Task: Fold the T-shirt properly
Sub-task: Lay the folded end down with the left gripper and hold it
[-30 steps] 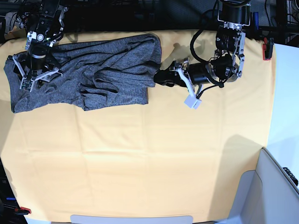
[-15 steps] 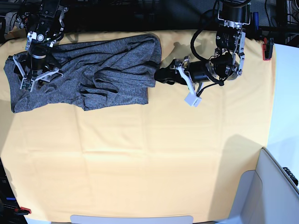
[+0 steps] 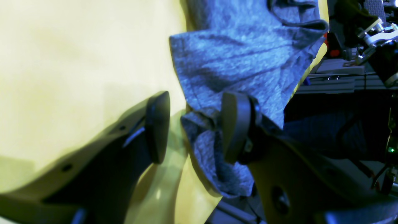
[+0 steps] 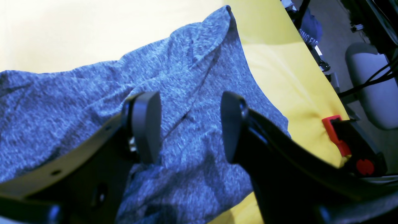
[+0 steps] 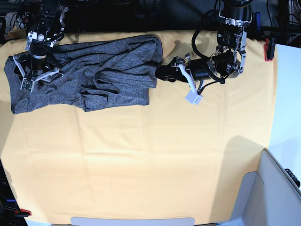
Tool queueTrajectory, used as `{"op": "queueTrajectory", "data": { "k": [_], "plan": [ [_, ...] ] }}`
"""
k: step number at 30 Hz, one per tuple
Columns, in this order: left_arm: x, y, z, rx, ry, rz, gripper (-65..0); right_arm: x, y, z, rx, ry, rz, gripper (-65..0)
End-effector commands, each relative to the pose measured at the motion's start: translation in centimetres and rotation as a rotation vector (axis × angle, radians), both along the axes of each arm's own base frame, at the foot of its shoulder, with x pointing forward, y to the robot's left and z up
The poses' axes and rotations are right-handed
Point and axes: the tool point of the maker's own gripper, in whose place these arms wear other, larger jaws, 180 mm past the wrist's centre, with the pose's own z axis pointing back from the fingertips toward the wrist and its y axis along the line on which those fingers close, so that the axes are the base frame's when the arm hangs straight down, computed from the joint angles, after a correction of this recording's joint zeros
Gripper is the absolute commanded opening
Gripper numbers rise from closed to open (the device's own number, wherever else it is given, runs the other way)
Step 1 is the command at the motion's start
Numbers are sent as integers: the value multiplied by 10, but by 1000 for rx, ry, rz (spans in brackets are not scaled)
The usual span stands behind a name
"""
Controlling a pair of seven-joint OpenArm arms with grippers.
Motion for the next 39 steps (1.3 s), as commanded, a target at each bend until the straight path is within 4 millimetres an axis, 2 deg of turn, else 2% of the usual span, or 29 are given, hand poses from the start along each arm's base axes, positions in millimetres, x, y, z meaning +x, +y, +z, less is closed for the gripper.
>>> {"op": "queueTrajectory", "data": {
  "k": [1, 4, 17, 20, 26, 29, 36, 39],
  "plan": [
    [9, 0, 11, -20, -39, 6, -400, 5, -3, 13, -30, -44, 6, -342],
    [2, 0, 6, -21, -23, 9, -400, 5, -3, 13, -30, -44, 6, -342],
    [2, 0, 3, -19, -11, 7, -377, 1, -3, 10, -31, -33, 7, -341],
    [14, 2, 5, -18, -23, 15, -377, 1, -3, 10, -31, -33, 7, -341],
    [36, 9, -4, -15, 6, 45, -377, -2, -3, 9, -31, -25, 7, -341],
    [46, 10, 0, -18, -11, 58, -377, -2, -3, 9, -31, -25, 7, -341],
    [41, 13, -14, 58, -5, 44, -377, -2, -3, 9, -31, -25, 7, -341],
    [34, 6, -17, 45, 10, 40, -377, -2, -3, 9, -31, -25, 7, -341]
  ]
}}
